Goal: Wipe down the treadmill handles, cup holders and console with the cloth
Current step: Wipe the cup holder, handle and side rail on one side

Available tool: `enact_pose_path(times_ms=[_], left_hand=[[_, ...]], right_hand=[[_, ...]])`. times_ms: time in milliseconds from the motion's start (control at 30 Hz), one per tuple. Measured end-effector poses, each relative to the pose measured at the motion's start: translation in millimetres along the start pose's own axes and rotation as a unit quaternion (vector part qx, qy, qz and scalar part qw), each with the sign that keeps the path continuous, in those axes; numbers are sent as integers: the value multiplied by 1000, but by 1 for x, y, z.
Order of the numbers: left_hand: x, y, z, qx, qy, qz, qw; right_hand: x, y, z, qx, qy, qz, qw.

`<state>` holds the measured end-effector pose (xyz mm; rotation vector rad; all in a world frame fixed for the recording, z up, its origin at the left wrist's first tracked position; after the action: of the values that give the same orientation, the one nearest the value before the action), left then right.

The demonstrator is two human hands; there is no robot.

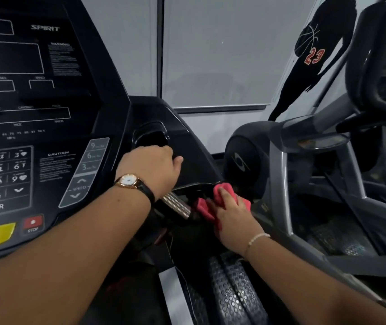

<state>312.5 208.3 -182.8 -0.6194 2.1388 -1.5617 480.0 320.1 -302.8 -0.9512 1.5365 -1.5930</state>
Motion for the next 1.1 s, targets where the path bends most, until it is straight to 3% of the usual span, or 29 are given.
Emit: enact_pose_path(times_ms=[100,200,267,333,400,467,533,633,700,800,900,1000,1100], left_hand=[[-1,-2,2,-5,-12,-20,1000],[-5,-7,5,-12,-12,-61,998],[-6,-8,6,-7,-13,-83,996],[-6,-10,6,-2,-13,-94,995],[-7,-11,8,-9,-1,-91,996],[-9,-13,12,-33,29,-90,995],[-14,-13,17,-65,50,-78,994],[-44,-2,30,-48,76,-54,994],[-71,15,37,-4,95,-53,994],[-82,38,42,55,68,-55,995],[-76,55,47,69,97,-149,982],[-79,58,46,69,95,-163,980],[-80,59,45,69,94,-167,979]], right_hand=[[-18,-1,28,-30,-29,-178,983],[-35,2,26,-16,50,-322,945],[-39,4,8,-4,125,-324,938],[-34,2,1,-7,141,-276,951],[-18,1,17,0,52,-165,985],[-17,4,43,10,-55,-116,992],[-30,10,58,-23,-58,-202,977],[-51,13,51,-36,70,-277,958],[-42,10,45,-23,147,-259,954],[-23,14,63,-15,49,-130,990],[-24,12,92,-30,-53,-163,985],[-37,7,81,-38,-15,-254,966],[-40,8,58,-15,101,-323,941]])
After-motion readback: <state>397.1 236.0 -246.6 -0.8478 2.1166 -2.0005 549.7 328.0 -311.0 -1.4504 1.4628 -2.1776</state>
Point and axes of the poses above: each hand's wrist, its own z-axis away from the middle knuckle, its own y-axis out of the palm, x = y × z, the point moved 3 cm from there along -z, towards the middle knuckle, and after that the axes turned 4 degrees about -y, right-handed, at the moved point
